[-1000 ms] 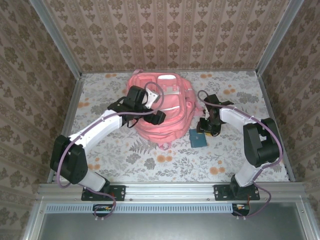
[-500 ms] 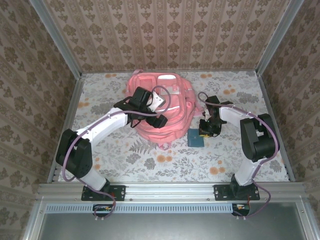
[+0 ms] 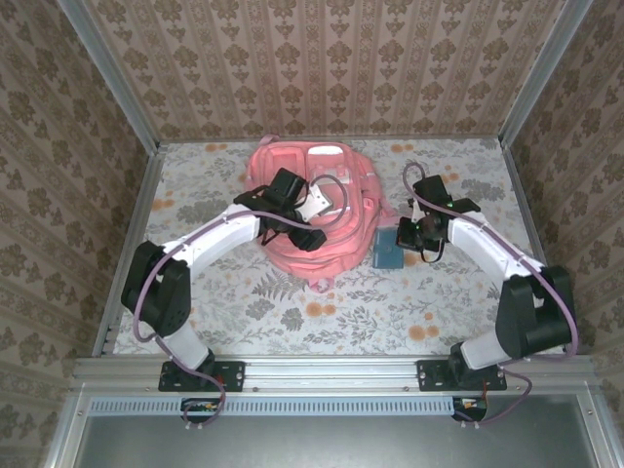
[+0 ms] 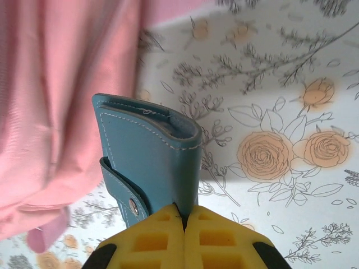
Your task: Pack the student bag
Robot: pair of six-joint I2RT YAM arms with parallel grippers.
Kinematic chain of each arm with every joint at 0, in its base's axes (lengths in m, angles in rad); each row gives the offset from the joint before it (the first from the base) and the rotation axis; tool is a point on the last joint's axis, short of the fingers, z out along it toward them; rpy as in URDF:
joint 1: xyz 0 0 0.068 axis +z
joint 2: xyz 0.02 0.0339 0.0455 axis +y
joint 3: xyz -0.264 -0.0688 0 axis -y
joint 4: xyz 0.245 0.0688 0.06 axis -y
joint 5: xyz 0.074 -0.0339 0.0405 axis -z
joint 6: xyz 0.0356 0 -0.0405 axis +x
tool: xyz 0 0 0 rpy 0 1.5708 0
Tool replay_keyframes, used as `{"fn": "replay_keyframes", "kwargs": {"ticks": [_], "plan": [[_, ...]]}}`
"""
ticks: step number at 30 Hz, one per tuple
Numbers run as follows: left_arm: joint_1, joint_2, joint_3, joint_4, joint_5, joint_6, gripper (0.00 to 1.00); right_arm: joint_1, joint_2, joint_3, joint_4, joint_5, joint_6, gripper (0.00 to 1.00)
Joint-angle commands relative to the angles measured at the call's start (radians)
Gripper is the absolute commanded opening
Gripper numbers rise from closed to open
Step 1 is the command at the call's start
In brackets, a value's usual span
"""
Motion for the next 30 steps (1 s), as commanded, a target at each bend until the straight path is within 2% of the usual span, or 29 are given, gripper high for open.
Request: {"fn": "replay_keyframes", "kwargs": {"ticks": [1,8,14,25,28,30], "plan": [[-0.004,0.042,0.063,-0.035,0.001,0.092,0.66,-0.006,-0.045,-0.012,0.013,0.007,0.042,0.00],[0.000,0.138,0.167,-0.110,-0.008,0.133,0.58,-0.006,-0.095,-0.007,0.015,-0.024,0.067,0.00],[0.013,0.167,0.237,-0.150,-0.046,0.169,0.39,-0.007,-0.119,-0.001,0.013,-0.023,0.081,0.00],[0.057,0.227,0.395,-0.331,0.135,0.267,0.14,-0.007,-0.143,-0.012,0.034,-0.041,0.110,0.00],[0.056,0.242,0.400,-0.341,0.139,0.272,0.13,-0.005,-0.148,-0.013,0.036,-0.047,0.118,0.00],[0.053,0.242,0.384,-0.315,0.096,0.269,0.21,-0.006,-0.152,-0.012,0.038,-0.049,0.122,0.00]]}}
